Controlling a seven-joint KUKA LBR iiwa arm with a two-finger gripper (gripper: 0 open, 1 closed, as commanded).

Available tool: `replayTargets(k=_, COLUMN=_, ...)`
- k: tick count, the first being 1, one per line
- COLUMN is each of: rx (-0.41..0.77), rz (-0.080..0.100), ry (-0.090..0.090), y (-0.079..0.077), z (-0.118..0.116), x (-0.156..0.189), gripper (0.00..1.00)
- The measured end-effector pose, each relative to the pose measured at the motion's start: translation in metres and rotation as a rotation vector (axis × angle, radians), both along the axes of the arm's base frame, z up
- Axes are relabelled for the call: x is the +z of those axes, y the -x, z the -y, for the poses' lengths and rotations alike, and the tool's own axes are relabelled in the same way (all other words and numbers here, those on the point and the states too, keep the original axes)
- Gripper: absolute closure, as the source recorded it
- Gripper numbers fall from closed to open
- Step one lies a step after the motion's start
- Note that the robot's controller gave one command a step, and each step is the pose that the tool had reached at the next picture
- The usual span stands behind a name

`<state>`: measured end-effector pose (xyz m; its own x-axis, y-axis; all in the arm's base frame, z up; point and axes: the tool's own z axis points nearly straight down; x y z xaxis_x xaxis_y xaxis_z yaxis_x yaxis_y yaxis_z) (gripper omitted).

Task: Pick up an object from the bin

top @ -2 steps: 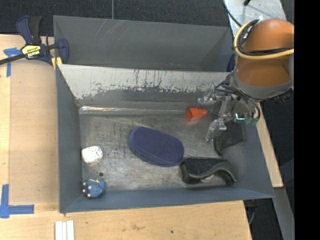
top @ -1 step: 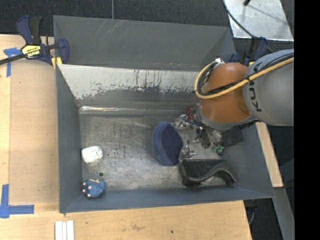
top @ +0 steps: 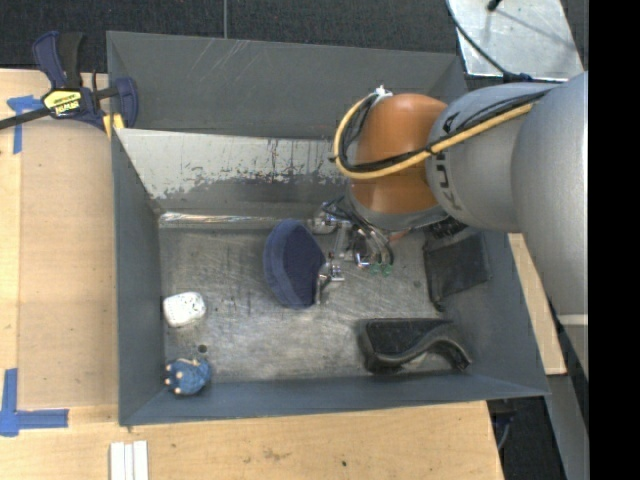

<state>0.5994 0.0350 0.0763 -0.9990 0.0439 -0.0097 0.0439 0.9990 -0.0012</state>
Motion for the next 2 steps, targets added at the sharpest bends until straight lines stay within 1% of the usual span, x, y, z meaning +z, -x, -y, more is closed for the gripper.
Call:
replayTargets(k=1, rx=0.202, rz=-0.002, ry=-0.002, y=0.0005, z=-0.0495, x=0.0153, gripper=0.00)
replayTargets(k=2, rx=0.202, rz=-0.004, ry=-0.001, y=0.0009, z=-0.0487, x=0.0152, gripper=1.00)
